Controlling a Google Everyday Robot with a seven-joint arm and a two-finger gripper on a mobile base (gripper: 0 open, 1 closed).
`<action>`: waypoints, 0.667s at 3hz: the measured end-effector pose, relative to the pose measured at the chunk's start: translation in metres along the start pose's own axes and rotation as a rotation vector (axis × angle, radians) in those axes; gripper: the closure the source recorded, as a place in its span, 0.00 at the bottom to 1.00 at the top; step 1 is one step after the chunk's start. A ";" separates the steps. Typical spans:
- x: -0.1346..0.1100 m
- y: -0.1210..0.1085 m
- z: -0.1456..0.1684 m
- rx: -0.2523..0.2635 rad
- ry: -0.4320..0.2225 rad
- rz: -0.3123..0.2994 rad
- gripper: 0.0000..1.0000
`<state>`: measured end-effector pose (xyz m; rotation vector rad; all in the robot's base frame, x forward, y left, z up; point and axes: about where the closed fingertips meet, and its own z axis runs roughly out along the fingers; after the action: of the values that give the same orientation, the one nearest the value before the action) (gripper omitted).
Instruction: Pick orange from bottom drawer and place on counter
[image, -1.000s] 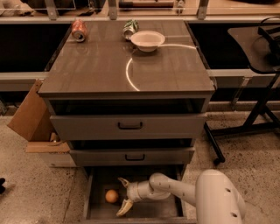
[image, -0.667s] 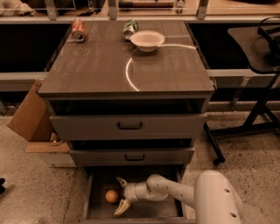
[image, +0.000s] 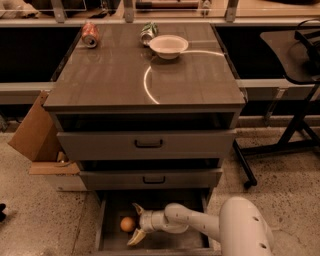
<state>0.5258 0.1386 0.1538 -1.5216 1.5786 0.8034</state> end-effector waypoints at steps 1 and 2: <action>0.008 -0.001 0.009 0.014 0.011 -0.002 0.00; 0.015 -0.002 0.018 0.010 0.013 -0.004 0.00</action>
Offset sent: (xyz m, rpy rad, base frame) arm 0.0100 0.0094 -0.0343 -0.0190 -0.0117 -0.0090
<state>0.5300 0.1465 0.1316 -1.5249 1.5866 0.7836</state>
